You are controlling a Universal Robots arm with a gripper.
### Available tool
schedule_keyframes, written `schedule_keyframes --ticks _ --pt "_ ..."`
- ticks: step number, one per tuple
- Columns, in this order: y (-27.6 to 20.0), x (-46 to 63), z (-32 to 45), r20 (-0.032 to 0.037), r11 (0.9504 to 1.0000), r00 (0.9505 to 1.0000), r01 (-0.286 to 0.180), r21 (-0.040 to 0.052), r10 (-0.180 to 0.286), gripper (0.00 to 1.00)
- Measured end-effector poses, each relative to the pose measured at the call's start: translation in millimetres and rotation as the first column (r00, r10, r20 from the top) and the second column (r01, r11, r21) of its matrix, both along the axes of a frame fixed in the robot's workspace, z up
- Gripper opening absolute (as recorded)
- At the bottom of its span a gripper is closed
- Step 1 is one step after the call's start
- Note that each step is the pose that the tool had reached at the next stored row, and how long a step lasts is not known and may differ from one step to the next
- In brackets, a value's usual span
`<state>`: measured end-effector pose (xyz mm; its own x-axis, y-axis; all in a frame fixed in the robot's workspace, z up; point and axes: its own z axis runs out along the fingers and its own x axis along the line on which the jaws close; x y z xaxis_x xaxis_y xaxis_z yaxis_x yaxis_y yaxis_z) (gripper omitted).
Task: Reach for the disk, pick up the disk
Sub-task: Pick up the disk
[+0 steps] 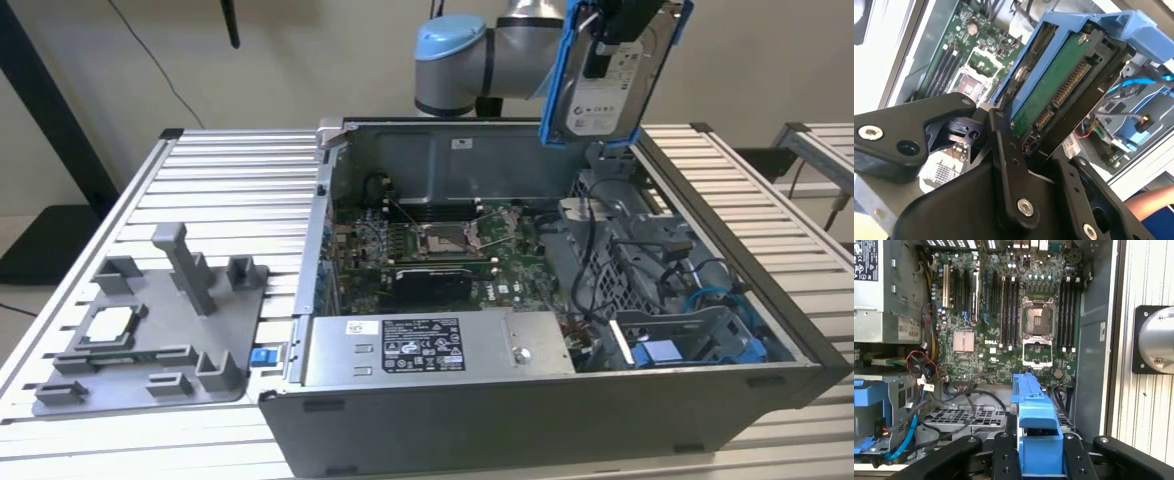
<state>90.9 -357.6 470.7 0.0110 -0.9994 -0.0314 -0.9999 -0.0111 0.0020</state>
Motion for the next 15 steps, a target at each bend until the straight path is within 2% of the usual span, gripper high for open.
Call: schedule_keyframes --ticks 3,11,13,15 --pt "0.0 8.5 0.0 0.0000 1.0000 1.0000 0.000 0.0001 0.000 0.00" --pt "0.0 10.2 0.7 -0.0005 1.0000 1.0000 0.000 -0.0003 0.000 0.00" --pt "0.0 10.2 3.9 -0.0011 1.0000 1.0000 0.000 0.0000 0.000 0.00" --pt "0.0 10.2 10.6 -0.0017 1.0000 1.0000 0.000 -0.0001 0.000 0.00"
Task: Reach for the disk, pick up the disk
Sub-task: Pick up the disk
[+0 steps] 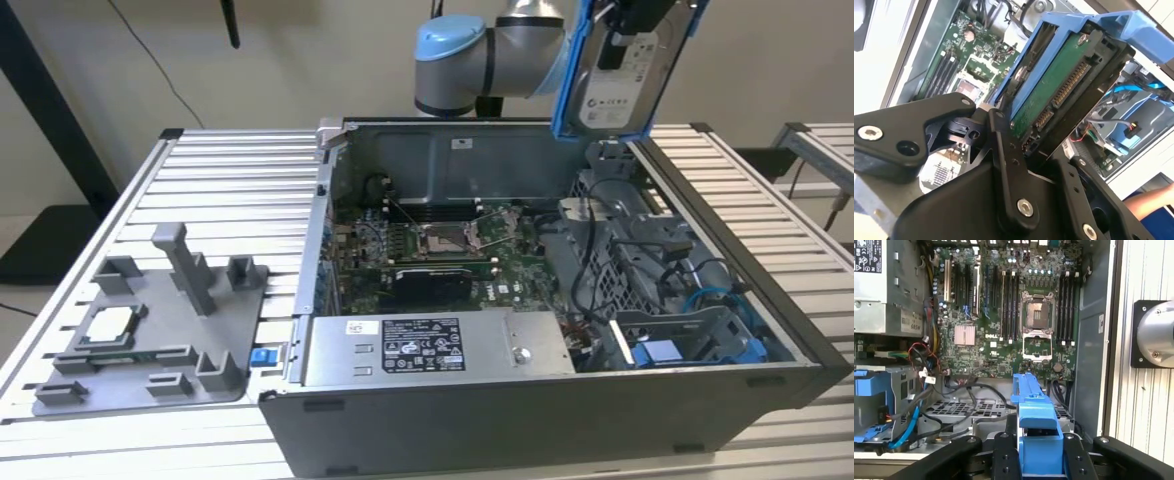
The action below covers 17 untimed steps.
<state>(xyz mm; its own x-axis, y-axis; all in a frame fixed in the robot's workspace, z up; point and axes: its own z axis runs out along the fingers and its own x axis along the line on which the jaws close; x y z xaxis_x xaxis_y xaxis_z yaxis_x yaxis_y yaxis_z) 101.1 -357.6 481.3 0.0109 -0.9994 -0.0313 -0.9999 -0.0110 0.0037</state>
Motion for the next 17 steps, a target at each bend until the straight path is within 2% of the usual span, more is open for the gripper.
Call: schedule_keyframes --ticks 3,6,12,17 --pt "-0.1 0.1 5.8 -0.0002 1.0000 1.0000 0.000 -0.0005 0.000 0.00" --pt "-0.9 0.7 8.4 -0.0009 1.0000 1.0000 0.000 -0.0005 0.000 0.00" --pt "-4.5 1.7 15.8 -0.0026 1.0000 1.0000 0.000 -0.0005 0.000 0.00" --pt "-16.5 3.3 16.0 -0.0047 1.0000 1.0000 0.000 -0.0005 0.000 0.00"
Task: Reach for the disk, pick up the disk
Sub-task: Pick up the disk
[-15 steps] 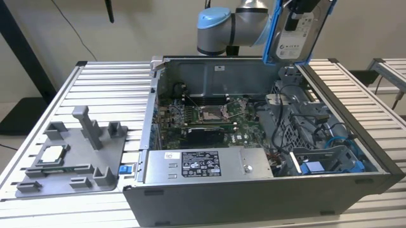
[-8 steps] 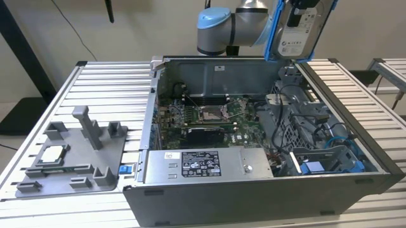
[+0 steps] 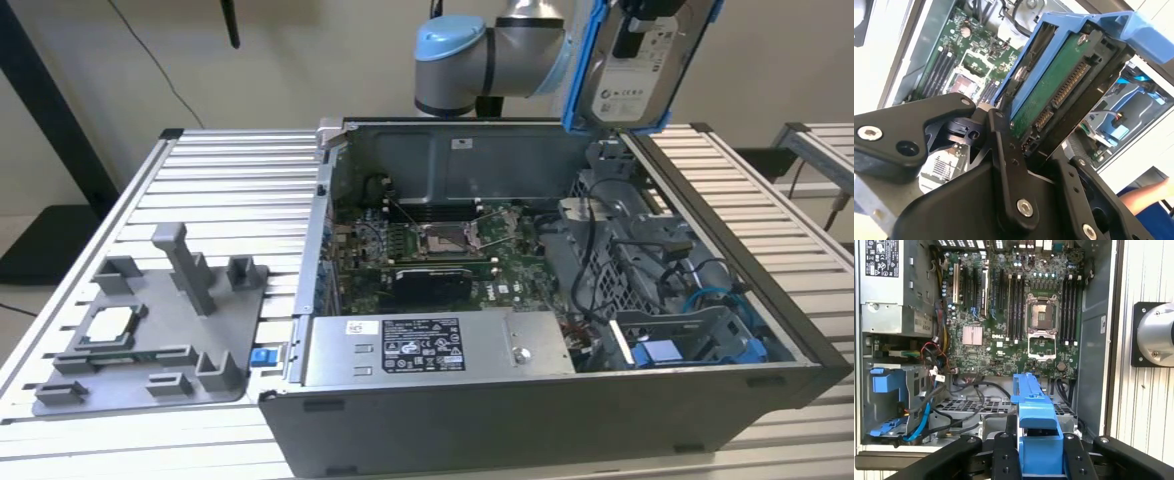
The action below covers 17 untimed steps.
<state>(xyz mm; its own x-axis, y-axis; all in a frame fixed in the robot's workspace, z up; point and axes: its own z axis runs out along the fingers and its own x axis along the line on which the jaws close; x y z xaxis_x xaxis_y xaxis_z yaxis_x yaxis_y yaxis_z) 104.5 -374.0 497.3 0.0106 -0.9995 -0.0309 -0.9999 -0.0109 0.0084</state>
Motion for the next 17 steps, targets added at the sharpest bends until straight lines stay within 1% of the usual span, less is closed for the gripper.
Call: schedule_keyframes --ticks 2,5,9,12,17 --pt "-6.9 0.5 0.0 -0.0003 1.0000 1.0000 0.000 0.0001 0.000 0.00" --pt "-14.6 0.7 0.0 -0.0005 1.0000 1.0000 0.000 0.0000 0.000 0.00" --pt "-21.8 0.9 0.0 -0.0005 1.0000 1.0000 0.000 0.0001 0.000 0.00" --pt "-26.2 1.0 0.0 -0.0005 1.0000 1.0000 0.000 0.0001 0.000 0.00" --pt "-31.2 1.1 0.0 -0.0005 1.0000 1.0000 0.000 0.0000 0.000 0.00"
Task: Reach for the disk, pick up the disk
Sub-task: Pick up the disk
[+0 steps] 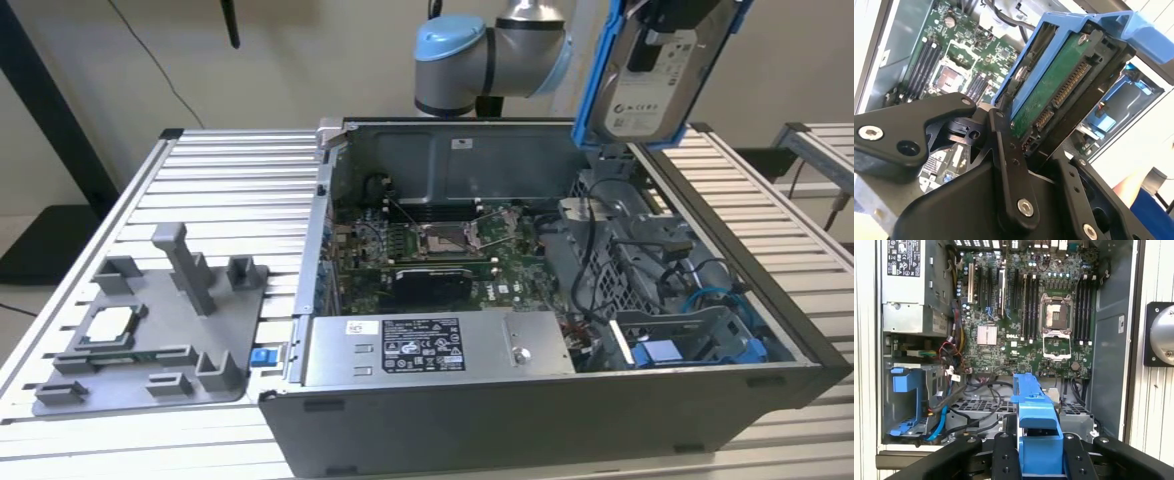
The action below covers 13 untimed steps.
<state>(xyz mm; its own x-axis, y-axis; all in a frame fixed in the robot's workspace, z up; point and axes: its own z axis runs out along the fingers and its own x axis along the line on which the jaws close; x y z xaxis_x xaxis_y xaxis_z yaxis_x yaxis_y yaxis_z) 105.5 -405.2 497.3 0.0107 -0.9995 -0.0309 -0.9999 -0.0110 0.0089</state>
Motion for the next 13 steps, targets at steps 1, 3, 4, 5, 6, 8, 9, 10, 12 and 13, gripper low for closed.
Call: schedule_keyframes --ticks 1,3,4,5,6,8,9,10,12,13 --pt "-1.1 0.1 0.0 0.0000 1.0000 1.0000 0.000 0.0000 0.000 0.00" --pt "-3.7 0.2 0.0 -0.0001 1.0000 1.0000 0.000 0.0001 0.000 0.00" --pt "-5.0 0.2 0.0 -0.0002 1.0000 1.0000 0.000 0.0000 0.000 0.00" --pt "-6.2 0.3 0.0 -0.0002 1.0000 1.0000 0.000 0.0000 0.000 0.00" --pt "-7.5 0.4 0.0 -0.0002 1.0000 1.0000 0.000 0.0001 0.000 0.00" --pt "-10.0 0.5 0.0 -0.0003 1.0000 1.0000 0.000 0.0000 0.000 0.00" --pt "-11.4 0.6 0.0 -0.0003 1.0000 1.0000 0.000 0.0000 0.000 0.00" --pt "-12.5 0.6 0.0 -0.0003 1.0000 1.0000 0.000 0.0000 0.000 0.00" --pt "-15.0 0.7 0.0 -0.0004 1.0000 1.0000 0.000 0.0001 0.000 0.00" --pt "-16.2 0.8 0.0 -0.0004 1.0000 1.0000 0.000 0.0001 0.000 0.00"
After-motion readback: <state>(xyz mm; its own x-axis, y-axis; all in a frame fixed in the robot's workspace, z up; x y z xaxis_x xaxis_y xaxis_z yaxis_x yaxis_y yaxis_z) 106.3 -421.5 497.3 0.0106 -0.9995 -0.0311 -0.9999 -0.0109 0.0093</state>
